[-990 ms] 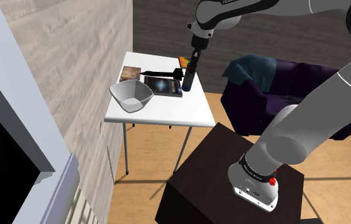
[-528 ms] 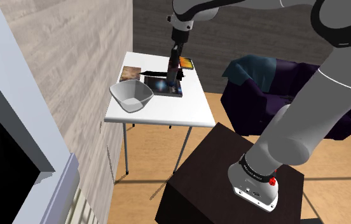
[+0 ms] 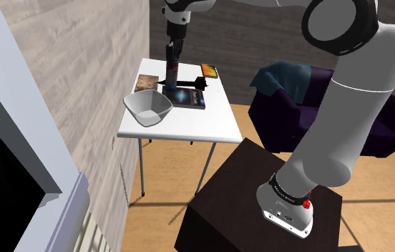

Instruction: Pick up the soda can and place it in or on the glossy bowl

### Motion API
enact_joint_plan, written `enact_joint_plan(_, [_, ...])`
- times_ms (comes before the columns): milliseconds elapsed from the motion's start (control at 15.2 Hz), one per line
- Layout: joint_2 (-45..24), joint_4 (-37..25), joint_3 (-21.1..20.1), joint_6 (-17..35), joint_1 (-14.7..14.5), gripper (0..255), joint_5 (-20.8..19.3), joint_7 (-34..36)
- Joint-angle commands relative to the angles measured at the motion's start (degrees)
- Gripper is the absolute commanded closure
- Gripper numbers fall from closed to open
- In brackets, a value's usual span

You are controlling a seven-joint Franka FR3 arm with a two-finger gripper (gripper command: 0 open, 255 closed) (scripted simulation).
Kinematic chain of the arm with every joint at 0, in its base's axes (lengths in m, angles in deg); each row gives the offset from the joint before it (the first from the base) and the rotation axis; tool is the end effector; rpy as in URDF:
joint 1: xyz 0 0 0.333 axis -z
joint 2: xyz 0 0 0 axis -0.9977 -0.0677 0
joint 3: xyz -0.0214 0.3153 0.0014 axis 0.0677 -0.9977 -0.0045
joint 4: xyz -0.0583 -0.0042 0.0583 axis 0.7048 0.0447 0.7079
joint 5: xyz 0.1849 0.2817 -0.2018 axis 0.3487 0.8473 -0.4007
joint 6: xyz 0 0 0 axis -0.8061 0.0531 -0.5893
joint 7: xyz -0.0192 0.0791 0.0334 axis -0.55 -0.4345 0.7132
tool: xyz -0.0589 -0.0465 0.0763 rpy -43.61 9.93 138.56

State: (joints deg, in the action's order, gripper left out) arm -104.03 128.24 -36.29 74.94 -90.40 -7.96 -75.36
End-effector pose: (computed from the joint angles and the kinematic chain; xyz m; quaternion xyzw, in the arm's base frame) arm 0.6348 -0.0380 0.4754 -0.9793 -0.2023 0.0011 0.0034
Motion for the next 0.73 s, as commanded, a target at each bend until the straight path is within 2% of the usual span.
enact_joint_plan(0, [-4.0,-6.2,-0.5,-2.1,-0.5,255,0.4,1.2])
enact_joint_plan(198, [-10.9,-17.1,-1.3,-6.2,-1.2,255,1.0,3.0])
enact_joint_plan(396, [-19.1,-30.9,-2.0,-11.7,-1.6,255,1.5,4.8])
enact_joint_plan(660, [-18.6,-26.9,-2.0,-8.3,-1.8,255,1.5,4.7])
